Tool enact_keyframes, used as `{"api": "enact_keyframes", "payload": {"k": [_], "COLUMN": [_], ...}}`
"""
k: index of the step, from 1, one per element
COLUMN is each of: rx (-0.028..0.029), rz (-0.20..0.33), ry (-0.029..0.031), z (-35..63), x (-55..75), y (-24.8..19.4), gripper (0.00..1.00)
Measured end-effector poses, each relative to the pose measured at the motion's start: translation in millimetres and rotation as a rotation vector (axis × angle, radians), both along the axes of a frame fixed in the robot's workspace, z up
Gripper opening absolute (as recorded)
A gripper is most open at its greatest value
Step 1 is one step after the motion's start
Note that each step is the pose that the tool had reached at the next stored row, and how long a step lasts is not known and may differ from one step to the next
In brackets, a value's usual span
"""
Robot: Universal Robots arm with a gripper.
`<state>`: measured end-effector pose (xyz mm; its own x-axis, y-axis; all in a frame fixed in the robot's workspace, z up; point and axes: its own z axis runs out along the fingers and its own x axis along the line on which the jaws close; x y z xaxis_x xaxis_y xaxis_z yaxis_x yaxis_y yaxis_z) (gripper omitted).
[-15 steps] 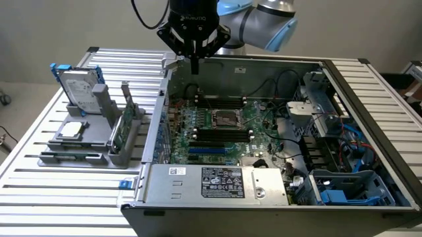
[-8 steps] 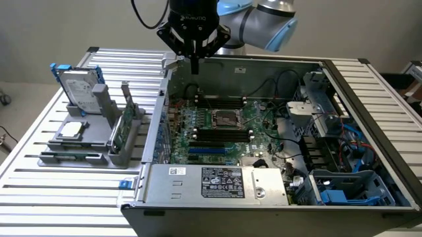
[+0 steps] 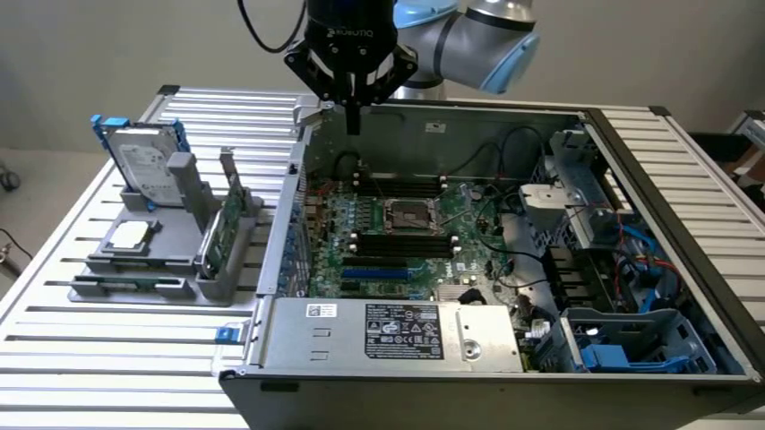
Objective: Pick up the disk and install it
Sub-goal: 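Reach for the disk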
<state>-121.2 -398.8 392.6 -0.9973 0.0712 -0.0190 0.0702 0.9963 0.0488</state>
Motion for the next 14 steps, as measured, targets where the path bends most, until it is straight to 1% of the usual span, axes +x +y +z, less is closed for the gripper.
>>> {"api": "enact_keyframes", "payload": {"k": [14], "rx": [-0.0001], "rz": [0.000], "ry": [0.0000], "z": [0.0], "x": [0.0], "y": [0.0], "gripper": [0.11]}}
